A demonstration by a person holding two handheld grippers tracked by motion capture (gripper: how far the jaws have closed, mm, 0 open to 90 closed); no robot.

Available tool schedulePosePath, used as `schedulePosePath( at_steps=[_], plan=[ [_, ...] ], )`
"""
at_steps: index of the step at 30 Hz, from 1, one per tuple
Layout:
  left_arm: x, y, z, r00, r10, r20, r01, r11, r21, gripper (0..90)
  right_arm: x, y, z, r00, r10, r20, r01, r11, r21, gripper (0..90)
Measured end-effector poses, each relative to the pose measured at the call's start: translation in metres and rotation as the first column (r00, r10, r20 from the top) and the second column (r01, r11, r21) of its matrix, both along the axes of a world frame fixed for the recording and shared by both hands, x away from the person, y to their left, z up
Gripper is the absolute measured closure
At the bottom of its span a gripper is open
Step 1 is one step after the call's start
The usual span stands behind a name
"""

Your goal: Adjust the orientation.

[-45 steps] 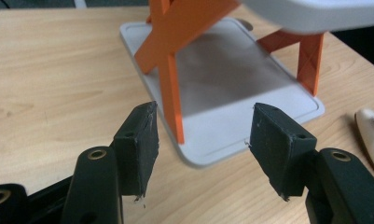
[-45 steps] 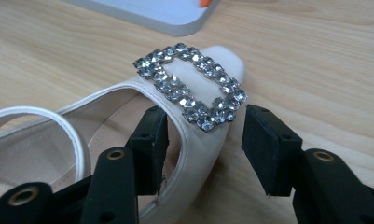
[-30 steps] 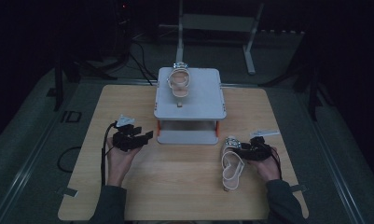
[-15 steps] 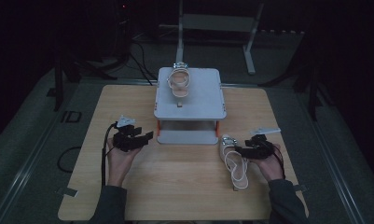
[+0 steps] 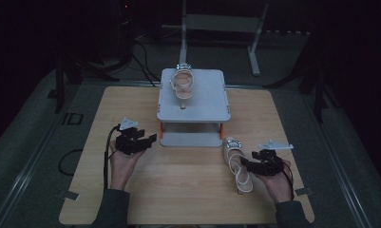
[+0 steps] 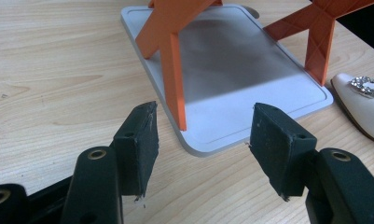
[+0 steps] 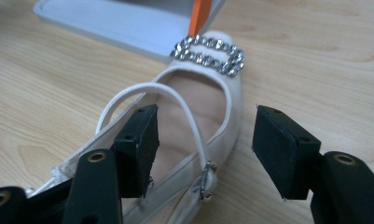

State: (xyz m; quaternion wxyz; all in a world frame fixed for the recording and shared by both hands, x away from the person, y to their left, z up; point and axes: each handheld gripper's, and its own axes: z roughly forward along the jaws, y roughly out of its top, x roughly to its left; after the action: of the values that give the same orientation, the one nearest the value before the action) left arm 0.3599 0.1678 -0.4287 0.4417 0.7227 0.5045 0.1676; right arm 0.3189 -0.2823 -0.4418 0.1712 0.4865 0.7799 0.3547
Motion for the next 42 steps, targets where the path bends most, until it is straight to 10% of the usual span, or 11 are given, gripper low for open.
schedulePosePath(
  at_steps=[16, 26, 42],
  plan=[
    [0.000, -0.001, -0.002, 1.0000, -0.001, -0.006, 0.001, 1.0000, 0.006, 42.3, 0.008, 0.001, -0.015, 0.9804, -0.121, -0.156, 0.127, 0.9915, 0.029, 60.2],
    [0.000, -0.001, -0.002, 1.0000, 0.000, -0.006, 0.001, 1.0000, 0.010, 42.4, 0.011, -0.005, -0.013, 0.9379, -0.202, -0.282, 0.227, 0.9722, 0.059, 76.8],
    [-0.004, 0.004, 0.001, 1.0000, 0.000, -0.003, 0.000, 0.9995, 0.031, 42.6, 0.016, -0.003, -0.009, 0.8996, -0.261, -0.350, 0.305, 0.9490, 0.078, 83.4]
  ],
)
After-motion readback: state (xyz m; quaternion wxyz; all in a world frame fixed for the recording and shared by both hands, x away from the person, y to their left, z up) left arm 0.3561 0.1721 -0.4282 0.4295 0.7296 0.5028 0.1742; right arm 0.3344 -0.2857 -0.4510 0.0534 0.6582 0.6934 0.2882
